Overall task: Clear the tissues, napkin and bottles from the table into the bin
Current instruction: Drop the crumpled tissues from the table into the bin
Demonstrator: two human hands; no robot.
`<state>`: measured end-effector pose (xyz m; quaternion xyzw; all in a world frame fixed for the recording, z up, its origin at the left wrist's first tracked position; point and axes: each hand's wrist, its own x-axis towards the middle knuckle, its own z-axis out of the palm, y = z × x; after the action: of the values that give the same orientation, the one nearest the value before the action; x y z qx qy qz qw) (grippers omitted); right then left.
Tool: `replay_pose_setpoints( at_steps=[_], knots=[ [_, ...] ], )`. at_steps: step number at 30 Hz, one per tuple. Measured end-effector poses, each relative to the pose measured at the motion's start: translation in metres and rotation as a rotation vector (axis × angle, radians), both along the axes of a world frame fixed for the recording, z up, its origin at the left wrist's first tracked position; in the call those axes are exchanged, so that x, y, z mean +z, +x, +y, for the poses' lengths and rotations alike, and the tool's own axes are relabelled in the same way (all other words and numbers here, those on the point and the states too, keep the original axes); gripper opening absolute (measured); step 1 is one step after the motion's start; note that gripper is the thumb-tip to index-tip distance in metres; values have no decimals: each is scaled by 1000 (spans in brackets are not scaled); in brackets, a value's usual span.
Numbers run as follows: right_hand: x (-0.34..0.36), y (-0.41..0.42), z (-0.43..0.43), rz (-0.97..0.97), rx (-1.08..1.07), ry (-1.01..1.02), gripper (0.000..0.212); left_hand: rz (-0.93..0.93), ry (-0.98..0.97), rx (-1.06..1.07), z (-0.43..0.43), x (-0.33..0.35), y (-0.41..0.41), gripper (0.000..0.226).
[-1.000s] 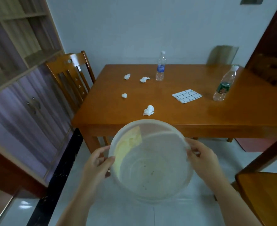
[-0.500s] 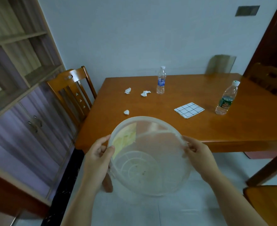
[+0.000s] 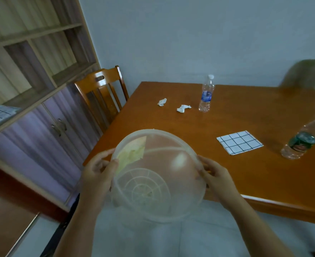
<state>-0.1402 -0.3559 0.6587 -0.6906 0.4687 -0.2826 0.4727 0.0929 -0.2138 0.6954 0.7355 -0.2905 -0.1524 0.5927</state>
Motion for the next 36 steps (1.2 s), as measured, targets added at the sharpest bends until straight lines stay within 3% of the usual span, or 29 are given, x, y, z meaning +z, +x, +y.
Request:
replay_pose_setpoints(
  at_steps=[7,16,28,36],
  knots=[
    [-34,30,-48,-9,86,135,32,-108,62,156,-17,4,5,24],
    [-100,54,-105,216,97,29,34,-157,126,198,-44,-1,29,25],
    [-150,95,-131,605,300,-121,48,-138,183,233,-68,-4,42,21],
    [-158,93,-124,613,215,-177,32,-153,195,230,-65,-4,48,22]
  ],
)
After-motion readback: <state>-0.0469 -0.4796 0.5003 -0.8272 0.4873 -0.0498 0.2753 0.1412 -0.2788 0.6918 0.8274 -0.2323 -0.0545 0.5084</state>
